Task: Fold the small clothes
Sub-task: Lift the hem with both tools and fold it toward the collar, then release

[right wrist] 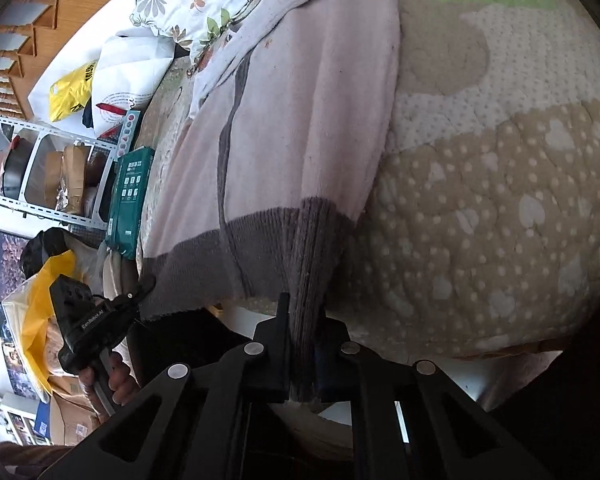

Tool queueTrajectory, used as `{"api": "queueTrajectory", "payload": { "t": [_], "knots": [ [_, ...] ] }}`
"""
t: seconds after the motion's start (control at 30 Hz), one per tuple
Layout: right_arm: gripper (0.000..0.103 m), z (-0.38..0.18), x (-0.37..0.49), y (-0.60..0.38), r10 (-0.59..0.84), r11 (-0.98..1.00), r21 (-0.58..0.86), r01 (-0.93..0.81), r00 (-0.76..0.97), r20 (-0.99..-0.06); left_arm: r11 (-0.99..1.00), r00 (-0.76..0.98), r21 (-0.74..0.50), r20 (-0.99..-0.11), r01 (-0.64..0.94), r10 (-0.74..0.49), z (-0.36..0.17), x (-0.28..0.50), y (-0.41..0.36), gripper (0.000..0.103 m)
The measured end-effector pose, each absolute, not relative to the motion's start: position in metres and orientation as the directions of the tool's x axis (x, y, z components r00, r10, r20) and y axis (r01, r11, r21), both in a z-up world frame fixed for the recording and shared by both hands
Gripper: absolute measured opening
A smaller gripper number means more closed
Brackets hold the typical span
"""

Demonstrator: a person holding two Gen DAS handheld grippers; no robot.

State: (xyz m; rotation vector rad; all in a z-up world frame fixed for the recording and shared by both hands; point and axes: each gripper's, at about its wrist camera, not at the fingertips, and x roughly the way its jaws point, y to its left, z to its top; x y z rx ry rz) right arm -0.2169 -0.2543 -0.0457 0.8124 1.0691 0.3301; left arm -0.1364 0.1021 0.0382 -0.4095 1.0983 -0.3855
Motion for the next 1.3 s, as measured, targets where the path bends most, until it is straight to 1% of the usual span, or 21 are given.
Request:
{"api": "queueTrajectory", "payload": {
  "t": [0.13, 0.27, 0.47, 0.57, 0.67, 0.87, 1.03, 1.2, 1.23, 1.27, 1.3],
  "knots": [
    [0.009, -0.036, -0.217, -0.251, 0.579, 0.701, 0.704, 0.118, 0.482, -0.657, 0.865, 0.428, -0.494, -0.764, 0.092, -0.483, 0.048, -0.131, 0.105, 0.009],
    [0.009, -0.012, -0.209, -0.258, 0.561, 0.714, 0.694, 0.093, 0.517, -0.647, 0.871, 0.456, -0.481, -0.756, 0.1, -0.47, 0.066, -0.113, 0.105, 0.009],
    [0.009, 0.055, -0.161, -0.272, 0.488, 0.784, 0.621, 0.01, 0.609, -0.625, 0.895, 0.539, -0.422, -0.725, 0.145, -0.429, 0.102, -0.043, 0.083, 0.009],
    [0.009, 0.082, -0.125, -0.284, 0.435, 0.803, 0.595, 0.017, 0.666, -0.605, 0.894, 0.569, -0.428, -0.707, 0.131, -0.421, 0.11, 0.004, 0.07, 0.009],
    [0.009, 0.096, -0.086, -0.298, 0.389, 0.81, 0.584, 0.043, 0.706, -0.592, 0.905, 0.591, -0.409, -0.704, 0.114, -0.393, 0.111, 0.051, 0.054, 0.009],
    [0.009, 0.083, -0.007, -0.314, 0.302, 0.826, 0.545, 0.148, 0.7, -0.647, 0.928, 0.573, -0.36, -0.742, 0.099, -0.349, 0.098, 0.132, 0.016, 0.009],
    [0.009, 0.066, 0.043, -0.336, 0.253, 0.824, 0.521, 0.221, 0.679, -0.689, 0.939, 0.56, -0.33, -0.761, 0.1, -0.327, 0.082, 0.178, -0.004, 0.009],
    [0.009, 0.05, 0.083, -0.363, 0.255, 0.783, 0.564, 0.262, 0.692, -0.675, 0.93, 0.531, -0.355, -0.773, 0.092, -0.348, 0.068, 0.21, -0.016, 0.011],
    [0.009, 0.046, 0.087, -0.367, 0.26, 0.775, 0.574, 0.265, 0.694, -0.672, 0.927, 0.526, -0.365, -0.774, 0.085, -0.352, 0.066, 0.216, -0.018, 0.014],
    [0.009, 0.042, 0.092, -0.37, 0.268, 0.766, 0.585, 0.266, 0.696, -0.666, 0.924, 0.524, -0.374, -0.772, 0.081, -0.358, 0.066, 0.22, -0.019, 0.021],
    [0.011, 0.038, 0.097, -0.374, 0.283, 0.757, 0.601, 0.256, 0.7, -0.656, 0.921, 0.529, -0.381, -0.768, 0.078, -0.362, 0.066, 0.223, -0.019, 0.031]
  ]
}}
